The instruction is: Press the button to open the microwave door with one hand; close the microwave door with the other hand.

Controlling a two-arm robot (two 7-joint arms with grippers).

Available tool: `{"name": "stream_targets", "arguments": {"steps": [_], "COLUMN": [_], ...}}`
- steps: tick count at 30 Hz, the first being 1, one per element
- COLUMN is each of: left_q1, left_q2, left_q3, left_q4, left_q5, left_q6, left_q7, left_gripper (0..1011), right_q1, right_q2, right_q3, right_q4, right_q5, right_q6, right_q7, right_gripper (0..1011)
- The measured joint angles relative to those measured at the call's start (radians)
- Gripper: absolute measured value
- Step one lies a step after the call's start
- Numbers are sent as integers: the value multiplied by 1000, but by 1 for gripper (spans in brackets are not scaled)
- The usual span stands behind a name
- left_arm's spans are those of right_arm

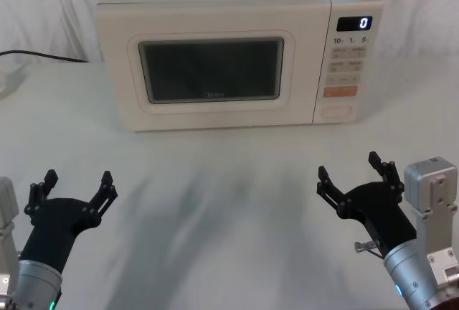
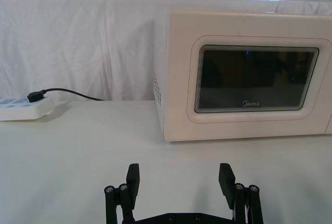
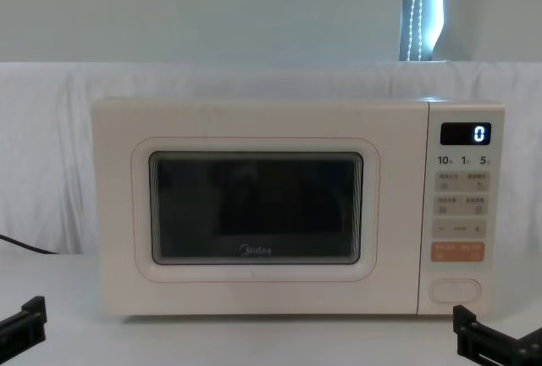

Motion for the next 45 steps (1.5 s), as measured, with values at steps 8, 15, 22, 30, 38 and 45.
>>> {"name": "stream_targets", "arguments": {"steps": [8,15,22,30,38,45], "left_q1": [0,0,0,0,0,0], "left_q2": [0,0,0,0,0,0], "left_q3": [0,0,0,0,0,0], "left_q4": [0,0,0,0,0,0], "left_q5": [0,0,0,0,0,0], "left_q6": [0,0,0,0,0,0], "left_q7": [0,0,0,0,0,0], "left_gripper": [1001,1001,1001,1001,1001,1001], "right_q1": [0,0,0,0,0,0], "right_q2": [0,0,0,0,0,0], "right_q3": [0,0,0,0,0,0], "right_q4": [0,0,0,0,0,0], "right_q5": [0,0,0,0,0,0], "right_q6": [0,0,0,0,0,0], "right_q7": [0,0,0,0,0,0], "right_gripper": [1000,1000,1000,1000,1000,1000]}}
